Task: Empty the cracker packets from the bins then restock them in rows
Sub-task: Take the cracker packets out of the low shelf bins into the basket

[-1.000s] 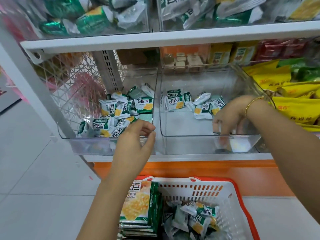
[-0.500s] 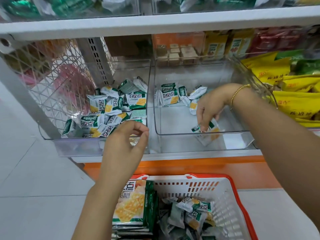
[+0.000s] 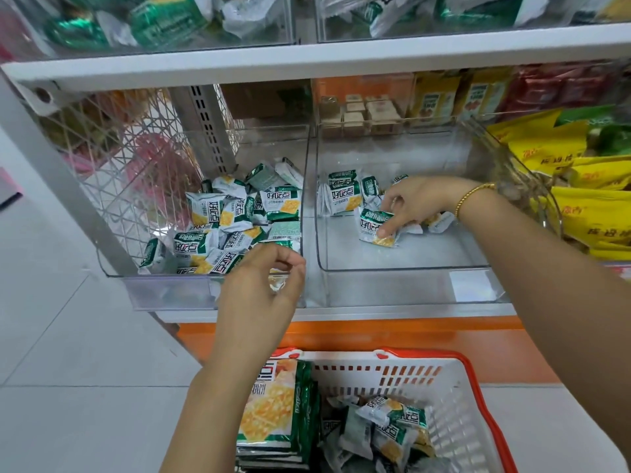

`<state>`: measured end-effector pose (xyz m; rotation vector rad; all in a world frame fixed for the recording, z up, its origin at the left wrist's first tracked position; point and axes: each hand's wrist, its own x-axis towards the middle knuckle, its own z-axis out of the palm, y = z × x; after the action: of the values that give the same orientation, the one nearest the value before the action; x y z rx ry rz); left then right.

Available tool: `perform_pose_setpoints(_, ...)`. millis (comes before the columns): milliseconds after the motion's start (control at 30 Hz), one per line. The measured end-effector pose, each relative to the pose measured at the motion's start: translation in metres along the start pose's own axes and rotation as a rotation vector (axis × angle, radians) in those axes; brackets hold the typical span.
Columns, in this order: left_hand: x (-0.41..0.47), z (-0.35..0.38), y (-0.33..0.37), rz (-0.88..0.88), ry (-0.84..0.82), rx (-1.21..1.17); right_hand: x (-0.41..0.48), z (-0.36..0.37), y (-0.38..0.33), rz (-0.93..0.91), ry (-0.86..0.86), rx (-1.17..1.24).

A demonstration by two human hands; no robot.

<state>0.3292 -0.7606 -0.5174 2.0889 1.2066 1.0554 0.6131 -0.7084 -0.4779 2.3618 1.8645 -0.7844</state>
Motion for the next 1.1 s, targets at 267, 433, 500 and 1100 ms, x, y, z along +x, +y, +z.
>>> perform_pose_setpoints(267,0.015,-0.021,0.009,-0.184,-0.194,-0.14,0.014,0.01,-0.007,-0.043,0.105,-0.12)
perform_pose_setpoints(433,0.044,-0.042,0.003,-0.287,-0.206,0.043,0.013,0.003,0.015,-0.029,0.119,0.011)
perform_pose_setpoints(500,0.062,-0.05,-0.006,-0.31,-0.224,0.18,0.014,0.005,0.018,-0.012,0.114,-0.018)
perform_pose_setpoints(1100,0.163,-0.014,-0.054,-0.565,-0.319,0.478,0.025,0.01,0.017,-0.002,0.065,-0.056)
